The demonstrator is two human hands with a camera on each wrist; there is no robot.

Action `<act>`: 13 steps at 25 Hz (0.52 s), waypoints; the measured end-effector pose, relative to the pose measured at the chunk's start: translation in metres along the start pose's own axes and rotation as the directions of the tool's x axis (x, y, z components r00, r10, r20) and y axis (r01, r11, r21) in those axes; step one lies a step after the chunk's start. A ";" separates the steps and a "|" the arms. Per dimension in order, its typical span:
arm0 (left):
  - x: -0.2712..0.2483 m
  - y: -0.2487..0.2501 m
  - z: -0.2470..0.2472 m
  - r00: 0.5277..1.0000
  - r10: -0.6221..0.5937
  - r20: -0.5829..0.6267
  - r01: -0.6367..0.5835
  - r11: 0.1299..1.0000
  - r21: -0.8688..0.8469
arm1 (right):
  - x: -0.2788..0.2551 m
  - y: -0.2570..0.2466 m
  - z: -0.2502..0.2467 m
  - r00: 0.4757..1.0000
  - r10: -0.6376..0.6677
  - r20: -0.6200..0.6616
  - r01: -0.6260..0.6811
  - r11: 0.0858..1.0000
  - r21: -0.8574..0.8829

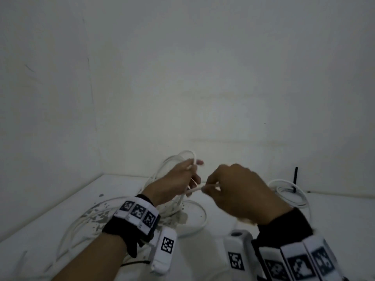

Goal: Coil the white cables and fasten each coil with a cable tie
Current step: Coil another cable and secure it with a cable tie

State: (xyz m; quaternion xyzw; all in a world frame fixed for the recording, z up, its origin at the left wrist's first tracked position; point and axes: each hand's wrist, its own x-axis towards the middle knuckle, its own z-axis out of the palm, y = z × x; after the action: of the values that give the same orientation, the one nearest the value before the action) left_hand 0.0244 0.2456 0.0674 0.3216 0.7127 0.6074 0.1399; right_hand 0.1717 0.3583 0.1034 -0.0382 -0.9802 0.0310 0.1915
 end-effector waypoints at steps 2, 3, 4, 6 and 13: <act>-0.007 -0.004 0.012 0.989 -0.027 0.146 0.005 0.989 0.146 | 0.005 0.016 -0.002 0.990 0.096 -0.107 -0.090 0.994 0.064; -0.010 -0.005 0.015 0.986 -0.061 0.158 0.040 0.991 0.131 | 0.008 0.025 -0.002 0.969 0.170 -0.182 -0.148 0.981 0.128; -0.012 -0.004 0.019 0.984 -0.091 0.152 0.077 0.992 0.096 | 0.010 0.035 -0.001 0.932 0.255 -0.259 -0.203 0.956 0.212; -0.012 -0.001 0.026 0.987 -0.109 0.118 0.109 0.994 0.007 | 0.012 0.048 0.003 0.846 0.396 -0.357 -0.251 0.886 0.389; -0.003 0.000 0.034 0.974 -0.151 -0.169 0.129 0.983 -0.132 | 0.022 0.052 0.017 0.690 0.545 -0.476 -0.141 0.746 0.651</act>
State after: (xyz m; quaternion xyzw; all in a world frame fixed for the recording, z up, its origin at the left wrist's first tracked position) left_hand 0.0466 0.2700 0.0591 0.2057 0.7055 0.6642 0.1373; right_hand 0.1488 0.4112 0.0921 -0.1801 -0.7709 0.3426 0.5058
